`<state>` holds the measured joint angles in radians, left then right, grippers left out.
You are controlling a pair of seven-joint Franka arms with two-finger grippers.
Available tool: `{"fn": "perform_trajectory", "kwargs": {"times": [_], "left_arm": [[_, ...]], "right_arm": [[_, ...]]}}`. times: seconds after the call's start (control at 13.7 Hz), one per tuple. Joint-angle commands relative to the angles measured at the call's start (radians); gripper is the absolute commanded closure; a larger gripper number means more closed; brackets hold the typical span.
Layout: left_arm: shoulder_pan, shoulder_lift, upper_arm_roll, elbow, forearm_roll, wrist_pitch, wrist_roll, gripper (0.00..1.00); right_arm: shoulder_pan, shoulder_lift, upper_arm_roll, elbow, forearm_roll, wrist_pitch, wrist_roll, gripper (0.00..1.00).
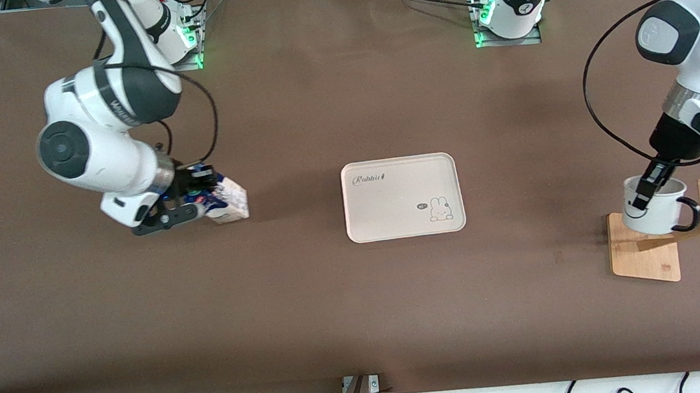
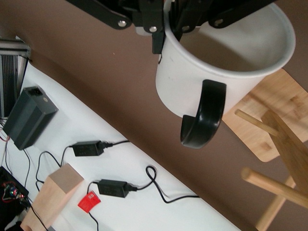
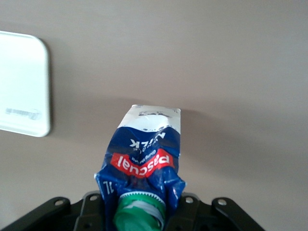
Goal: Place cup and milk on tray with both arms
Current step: 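Carry the carton and the mug toward the white tray with both grippers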
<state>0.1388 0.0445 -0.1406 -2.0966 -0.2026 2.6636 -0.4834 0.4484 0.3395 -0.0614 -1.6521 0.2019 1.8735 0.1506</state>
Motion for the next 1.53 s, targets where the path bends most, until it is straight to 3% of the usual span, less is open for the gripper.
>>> {"fn": "perform_trajectory", "kwargs": {"times": [0.0, 0.29, 0.73, 1.17, 1.46], "left_arm": [[0.002, -0.049, -0.049, -0.014, -0.014, -0.056, 0.025, 1.00], [0.002, -0.077, -0.083, 0.027, -0.014, -0.224, 0.025, 1.00], [0.001, -0.066, -0.102, 0.254, -0.012, -0.824, 0.028, 1.00], [-0.008, -0.011, -0.165, 0.375, 0.063, -1.076, 0.026, 1.00], [-0.011, 0.035, -0.238, 0.418, 0.068, -1.130, 0.019, 1.00]], "right_arm": [[0.155, 0.168, -0.008, 0.214, 0.018, -0.022, 0.192, 0.61], [0.277, 0.344, -0.008, 0.440, 0.017, -0.010, 0.384, 0.61], [0.345, 0.384, -0.008, 0.456, 0.017, 0.055, 0.429, 0.61], [0.372, 0.430, -0.009, 0.454, 0.007, 0.119, 0.428, 0.60], [0.375, 0.443, -0.011, 0.454, -0.035, 0.119, 0.426, 0.60]]}}
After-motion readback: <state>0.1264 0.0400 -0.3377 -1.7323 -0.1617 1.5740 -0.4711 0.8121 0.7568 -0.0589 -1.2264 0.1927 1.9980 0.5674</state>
